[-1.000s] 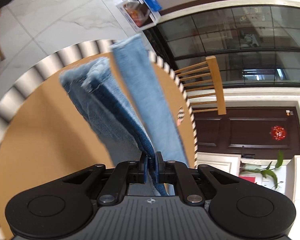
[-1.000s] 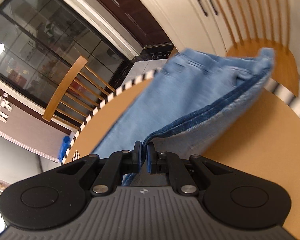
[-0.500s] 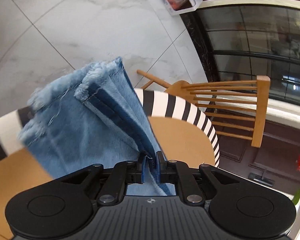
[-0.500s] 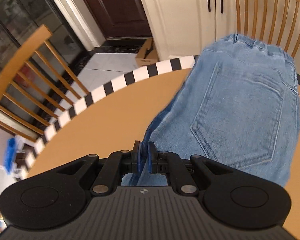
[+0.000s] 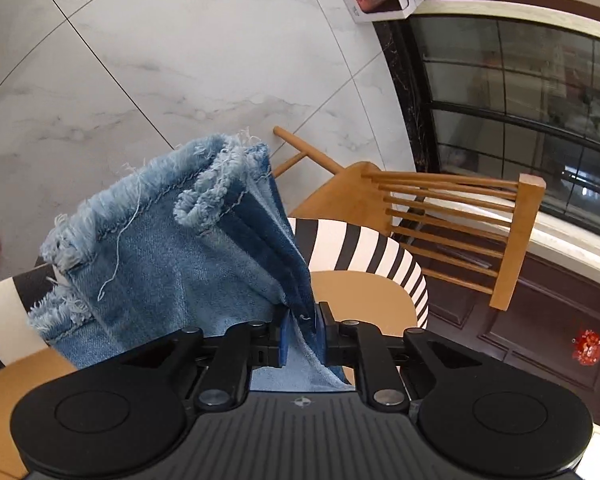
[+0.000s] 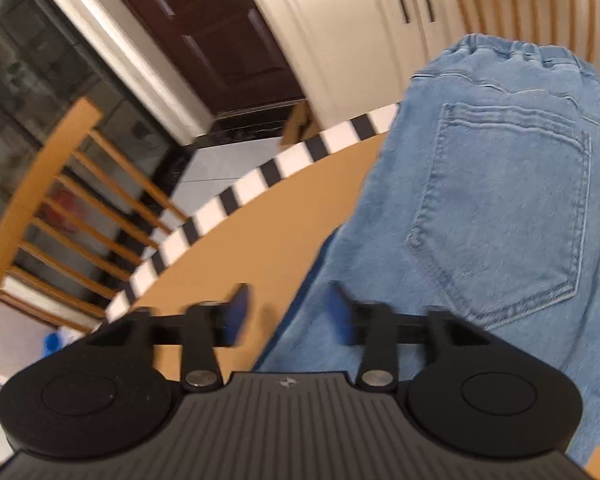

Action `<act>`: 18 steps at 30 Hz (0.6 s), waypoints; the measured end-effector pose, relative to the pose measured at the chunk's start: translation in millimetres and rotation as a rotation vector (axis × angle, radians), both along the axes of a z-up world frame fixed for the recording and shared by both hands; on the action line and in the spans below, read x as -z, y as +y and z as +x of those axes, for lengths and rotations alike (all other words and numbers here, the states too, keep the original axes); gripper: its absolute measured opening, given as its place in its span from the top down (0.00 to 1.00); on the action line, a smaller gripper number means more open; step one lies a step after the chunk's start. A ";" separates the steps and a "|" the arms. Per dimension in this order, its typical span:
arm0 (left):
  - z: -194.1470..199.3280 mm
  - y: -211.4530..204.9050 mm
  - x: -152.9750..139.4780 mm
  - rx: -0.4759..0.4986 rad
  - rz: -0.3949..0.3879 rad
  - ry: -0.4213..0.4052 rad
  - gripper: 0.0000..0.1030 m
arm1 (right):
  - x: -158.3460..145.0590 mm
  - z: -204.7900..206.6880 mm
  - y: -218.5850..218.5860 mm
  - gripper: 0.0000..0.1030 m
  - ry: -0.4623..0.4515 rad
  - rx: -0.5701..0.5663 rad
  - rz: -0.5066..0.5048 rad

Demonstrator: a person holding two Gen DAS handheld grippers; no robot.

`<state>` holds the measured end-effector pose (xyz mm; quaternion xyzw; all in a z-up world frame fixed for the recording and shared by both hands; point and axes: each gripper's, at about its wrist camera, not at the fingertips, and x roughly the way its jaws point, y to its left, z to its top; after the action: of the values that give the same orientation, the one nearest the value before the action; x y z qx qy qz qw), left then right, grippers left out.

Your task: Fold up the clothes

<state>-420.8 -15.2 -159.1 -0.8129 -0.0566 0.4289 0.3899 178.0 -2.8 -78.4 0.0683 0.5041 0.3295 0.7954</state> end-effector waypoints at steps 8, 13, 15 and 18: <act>-45.9 -3.7 -42.7 -0.039 0.191 0.154 0.57 | -48.9 -52.9 -68.2 0.41 0.057 -0.164 0.149; -53.5 -30.3 -75.7 0.108 0.274 0.233 0.49 | -54.0 -103.5 -116.5 0.36 0.141 -0.239 0.239; -40.8 -30.6 -89.4 0.252 0.353 0.271 0.45 | -52.7 -130.6 -133.2 0.37 0.155 -0.268 0.270; -3.5 -20.4 -112.4 0.540 0.520 0.454 0.45 | -50.6 -173.0 -157.1 0.56 0.195 -0.307 0.302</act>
<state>-424.3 -35.6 -46.7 -0.5586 0.1388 0.4509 0.6822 5.0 -160.0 -27.8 0.1405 0.5280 0.5101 0.6643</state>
